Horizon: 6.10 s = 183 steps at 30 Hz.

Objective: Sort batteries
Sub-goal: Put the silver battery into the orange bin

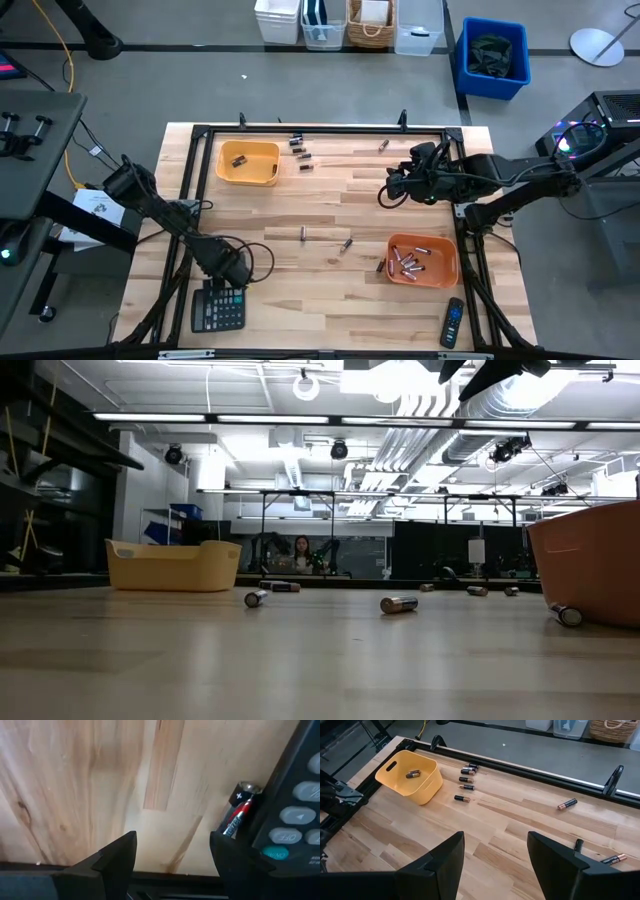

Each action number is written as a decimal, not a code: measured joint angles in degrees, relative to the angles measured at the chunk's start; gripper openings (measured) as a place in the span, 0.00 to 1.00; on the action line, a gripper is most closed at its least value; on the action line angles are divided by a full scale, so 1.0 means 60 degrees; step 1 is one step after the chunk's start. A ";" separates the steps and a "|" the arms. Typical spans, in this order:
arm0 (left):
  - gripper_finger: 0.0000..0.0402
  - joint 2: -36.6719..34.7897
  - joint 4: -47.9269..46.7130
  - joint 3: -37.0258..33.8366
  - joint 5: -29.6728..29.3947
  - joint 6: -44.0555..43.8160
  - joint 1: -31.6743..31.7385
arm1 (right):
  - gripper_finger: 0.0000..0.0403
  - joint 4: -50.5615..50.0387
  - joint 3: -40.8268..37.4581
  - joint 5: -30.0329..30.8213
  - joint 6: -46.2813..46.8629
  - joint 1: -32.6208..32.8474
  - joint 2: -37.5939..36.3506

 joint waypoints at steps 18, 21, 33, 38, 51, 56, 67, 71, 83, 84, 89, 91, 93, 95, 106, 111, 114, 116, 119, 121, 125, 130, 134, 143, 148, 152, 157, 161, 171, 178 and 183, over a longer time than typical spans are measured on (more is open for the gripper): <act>0.60 -0.0273 0.1559 0.0000 -0.0477 -0.0343 -0.0597 | 0.53 0.0000 0.0000 -0.0007 0.0092 0.0000 -0.0004; 0.60 -0.0259 0.1607 -0.0020 -0.0711 -0.0343 -0.0681 | 0.53 0.0000 0.0000 -0.0004 0.0095 0.0000 -0.0004; 0.60 -0.0277 0.1967 -0.0785 -0.0859 -0.0562 -0.1024 | 0.53 -0.0004 0.0000 -0.0058 0.0096 0.0000 -0.0004; 0.51 -0.0262 0.1893 -0.0794 -0.1079 -0.1236 -0.1059 | 0.53 -0.0011 0.0000 -0.0058 0.0067 0.0000 -0.0004; 0.07 -0.0598 0.1503 -0.0743 -0.1490 -0.2340 -0.1111 | 0.53 -0.0036 0.0000 -0.0055 0.0019 0.0000 -0.0004; 0.07 -0.1540 0.1487 -0.0435 -0.2239 -0.2272 -0.0619 | 0.53 -0.0039 0.0000 -0.0077 0.0023 0.0000 -0.0004; 0.07 -0.2785 0.3424 0.0045 -0.4176 0.0476 0.2176 | 0.53 0.0045 0.0000 -0.0080 0.0242 0.0000 -0.0004; 0.07 -0.2015 0.5921 0.0356 -0.4058 0.2185 0.3675 | 0.53 0.0197 0.0000 -0.0080 0.0232 0.0000 -0.0004; 0.07 0.3390 1.2835 0.4513 -0.2853 0.3794 0.5383 | 0.53 0.0947 0.0000 0.1393 0.0229 -0.0004 -0.0025; 0.07 0.3862 1.2849 0.5067 -0.2792 0.3744 0.5418 | 0.53 0.0950 0.0000 0.1394 0.0235 -0.0004 -0.0025; 0.07 0.5811 1.2684 0.7706 -0.2006 0.3736 0.5463 | 0.53 0.0951 0.0000 0.1362 0.0263 0.0000 -0.0025; 0.11 0.6265 1.2643 0.8447 -0.1895 0.3737 0.5460 | 0.53 0.0954 0.0000 0.1362 0.0245 0.0000 -0.0025; 0.19 0.6522 1.2189 0.8944 -0.1771 0.3807 0.5462 | 0.53 0.0951 0.0000 0.1395 0.0231 0.0000 -0.0025; 0.29 0.6608 1.1468 0.9173 -0.1549 0.4048 0.5490 | 0.53 0.0943 0.0000 0.1397 0.0138 0.0000 -0.0025; 0.60 0.5191 0.7101 0.8139 -0.1139 0.4523 0.5976 | 0.53 0.0921 0.0000 0.1435 -0.0265 -0.0062 -0.0025; 0.60 0.3409 0.8622 0.5190 -0.2802 0.3018 0.5606 | 0.53 0.0903 0.0000 0.1425 -0.0242 -0.0062 -0.0025; 0.60 0.2386 0.8104 0.3677 -0.4587 0.1535 0.5118 | 0.53 0.0877 0.0000 0.1430 -0.0239 -0.0062 -0.0025; 0.59 0.1892 0.6567 0.3326 -0.6068 0.0580 0.4717 | 0.53 0.0864 0.0000 0.1428 -0.0236 -0.0062 -0.0025; 0.58 0.1797 0.4891 0.3341 -0.7533 -0.0701 0.4326 | 0.53 0.0867 0.0000 0.1432 -0.0247 -0.0062 -0.0025; 0.58 0.2090 0.4869 0.3322 -0.7555 -0.1264 0.4328 | 0.53 0.0867 0.0000 0.1429 -0.0239 -0.0106 -0.0025; 0.58 0.2625 0.4779 0.3327 -0.7215 -0.2254 0.4603 | 0.53 0.0862 0.0000 0.1415 -0.0214 -0.0179 -0.0029; 0.58 0.3032 0.3904 0.3310 -0.6404 -0.3619 0.4733 | 0.53 0.0846 0.0000 0.1362 -0.0267 -0.0245 -0.0025; 0.58 0.3028 0.4457 0.3340 -0.6269 -0.3630 0.4551 | 0.53 0.0738 0.0000 0.1424 -0.0289 -0.0251 -0.0025; 0.58 0.2973 0.4287 0.3330 -0.6204 -0.3990 0.4523 | 0.53 0.0571 0.0000 0.1430 -0.0423 -0.0255 -0.0025; 0.58 0.3000 0.4643 0.3330 -0.6114 -0.4158 0.4553 | 0.53 0.0572 0.0000 0.1429 -0.0418 -0.0253 -0.0023; 0.58 0.2980 0.5676 0.3330 -0.6218 -0.3998 0.4819 | 0.53 0.0576 0.0000 0.1428 -0.0417 -0.0251 -0.0025; 0.58 0.3227 0.7303 0.3348 -0.5995 -0.4778 0.5235 | 0.53 0.0579 0.0000 0.1428 -0.0185 -0.0251 -0.0022; 0.57 0.3777 0.7372 0.3340 -0.5628 -0.5191 0.5401 | 0.53 0.0570 0.0000 0.1311 -0.0175 -0.0251 -0.0018; 0.57 0.3499 0.6592 0.3328 -0.5439 -0.3954 0.5381 | 0.53 0.0489 0.0000 0.1279 -0.0265 -0.0251 -0.0018; 0.57 0.1429 0.3570 0.3119 -0.7018 -0.2755 0.4967 | 0.53 0.0341 0.0000 0.1285 -0.0265 -0.0251 -0.0015; 0.58 0.0131 0.3387 0.2009 -0.7279 -0.2756 0.4087 | 0.53 0.0296 0.0000 0.1332 -0.0268 -0.0251 -0.0007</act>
